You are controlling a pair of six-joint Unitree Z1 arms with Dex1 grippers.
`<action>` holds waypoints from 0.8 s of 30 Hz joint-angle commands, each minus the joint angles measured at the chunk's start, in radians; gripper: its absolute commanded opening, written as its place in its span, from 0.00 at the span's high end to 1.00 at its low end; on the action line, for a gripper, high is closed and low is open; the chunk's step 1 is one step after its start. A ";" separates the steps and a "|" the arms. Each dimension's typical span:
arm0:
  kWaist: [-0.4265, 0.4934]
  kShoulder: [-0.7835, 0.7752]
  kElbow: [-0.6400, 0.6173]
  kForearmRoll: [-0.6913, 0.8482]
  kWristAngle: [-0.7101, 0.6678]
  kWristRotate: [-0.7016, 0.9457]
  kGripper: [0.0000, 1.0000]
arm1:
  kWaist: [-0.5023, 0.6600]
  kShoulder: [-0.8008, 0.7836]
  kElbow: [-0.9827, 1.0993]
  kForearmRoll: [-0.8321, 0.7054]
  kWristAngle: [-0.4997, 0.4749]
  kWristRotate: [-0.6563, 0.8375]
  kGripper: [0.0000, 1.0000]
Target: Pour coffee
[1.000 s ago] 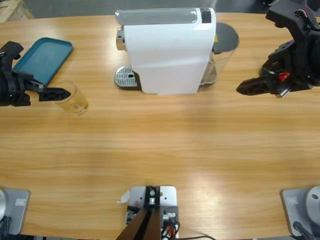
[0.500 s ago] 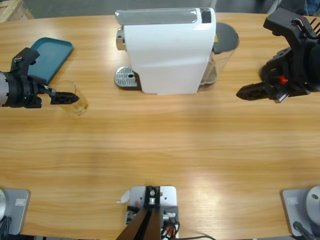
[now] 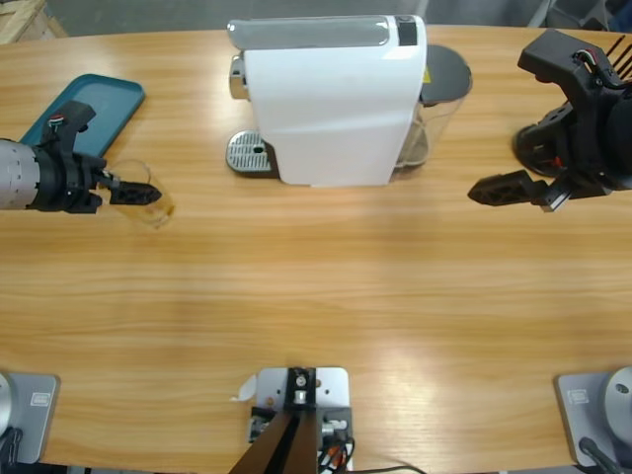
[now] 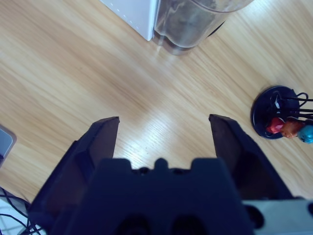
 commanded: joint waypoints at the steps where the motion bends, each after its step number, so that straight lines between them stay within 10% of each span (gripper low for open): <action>1: -0.010 0.041 0.029 -0.021 0.012 -0.007 0.74 | -0.017 0.003 0.034 -0.006 0.012 -0.008 0.18; 11: -0.024 -0.045 0.001 -0.070 0.060 0.079 0.74 | -0.031 -0.008 0.037 -0.005 0.010 -0.011 0.18; 24: -0.031 0.043 -0.357 0.183 -0.100 0.402 0.73 | -0.057 -0.051 0.070 -0.015 0.010 -0.014 0.18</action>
